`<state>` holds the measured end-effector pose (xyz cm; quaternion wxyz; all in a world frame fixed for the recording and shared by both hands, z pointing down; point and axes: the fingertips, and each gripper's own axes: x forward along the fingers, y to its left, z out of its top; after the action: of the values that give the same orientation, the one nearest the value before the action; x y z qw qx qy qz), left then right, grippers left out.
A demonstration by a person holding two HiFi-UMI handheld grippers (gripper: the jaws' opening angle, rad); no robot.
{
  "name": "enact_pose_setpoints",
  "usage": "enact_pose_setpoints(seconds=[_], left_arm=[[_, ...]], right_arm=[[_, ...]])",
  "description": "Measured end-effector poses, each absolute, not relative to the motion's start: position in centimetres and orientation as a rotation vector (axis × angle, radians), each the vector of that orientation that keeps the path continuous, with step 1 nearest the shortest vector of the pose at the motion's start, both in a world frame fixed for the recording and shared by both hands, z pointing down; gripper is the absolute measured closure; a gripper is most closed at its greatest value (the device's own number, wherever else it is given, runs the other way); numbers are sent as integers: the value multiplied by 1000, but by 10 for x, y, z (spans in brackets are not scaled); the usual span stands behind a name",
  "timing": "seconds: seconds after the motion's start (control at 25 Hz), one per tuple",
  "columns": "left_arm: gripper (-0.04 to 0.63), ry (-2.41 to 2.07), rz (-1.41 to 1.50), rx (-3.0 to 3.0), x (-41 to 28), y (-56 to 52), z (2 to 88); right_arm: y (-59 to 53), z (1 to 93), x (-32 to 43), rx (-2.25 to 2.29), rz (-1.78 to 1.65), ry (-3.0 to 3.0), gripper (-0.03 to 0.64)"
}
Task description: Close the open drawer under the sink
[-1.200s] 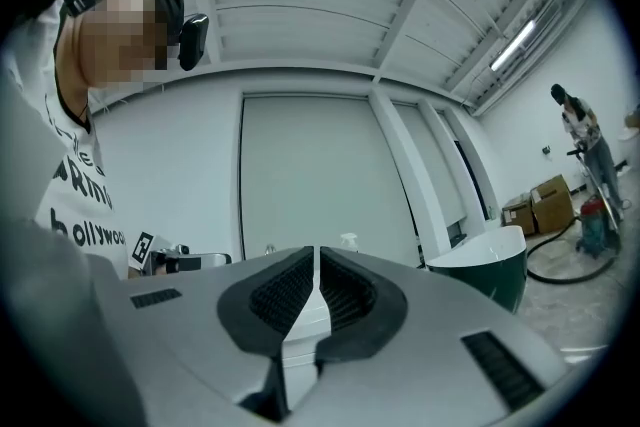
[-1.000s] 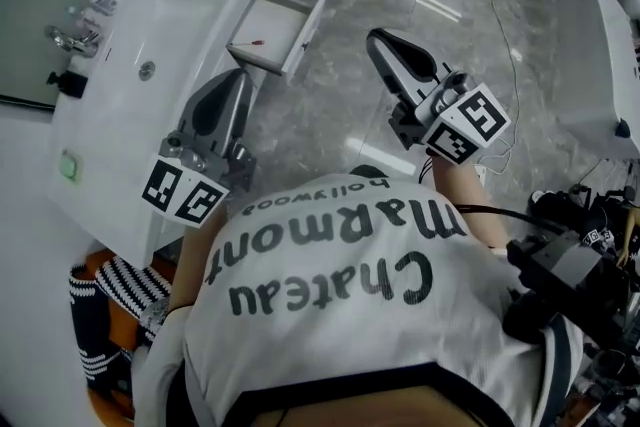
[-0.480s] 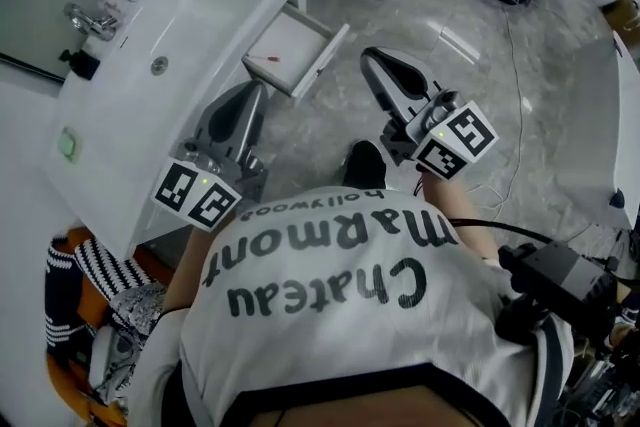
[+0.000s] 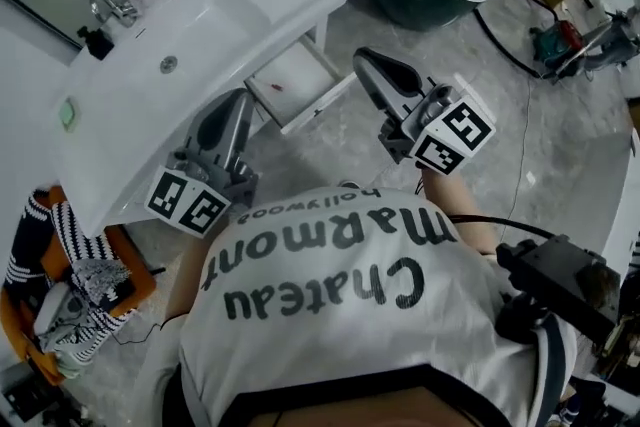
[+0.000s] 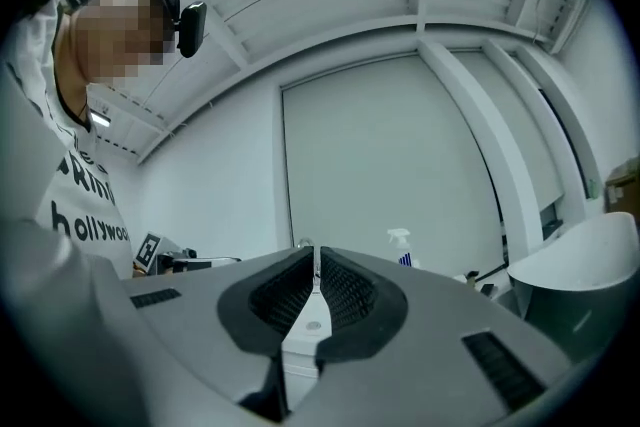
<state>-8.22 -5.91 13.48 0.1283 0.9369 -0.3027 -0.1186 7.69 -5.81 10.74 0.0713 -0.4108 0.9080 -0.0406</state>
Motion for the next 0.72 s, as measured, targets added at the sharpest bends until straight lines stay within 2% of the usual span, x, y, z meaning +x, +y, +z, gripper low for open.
enact_pose_setpoints(seconds=[0.28, 0.56, 0.72], left_arm=[[586, -1196, -419, 2629, -57, -65, 129], [586, -1360, -364, 2571, -42, -30, 149], [586, -1413, -361, 2480, -55, -17, 173]], right_arm=[[-94, 103, 98, -910, -135, 2894, 603], [-111, 123, 76, -588, -159, 2978, 603], [-120, 149, 50, -464, -286, 2949, 603]])
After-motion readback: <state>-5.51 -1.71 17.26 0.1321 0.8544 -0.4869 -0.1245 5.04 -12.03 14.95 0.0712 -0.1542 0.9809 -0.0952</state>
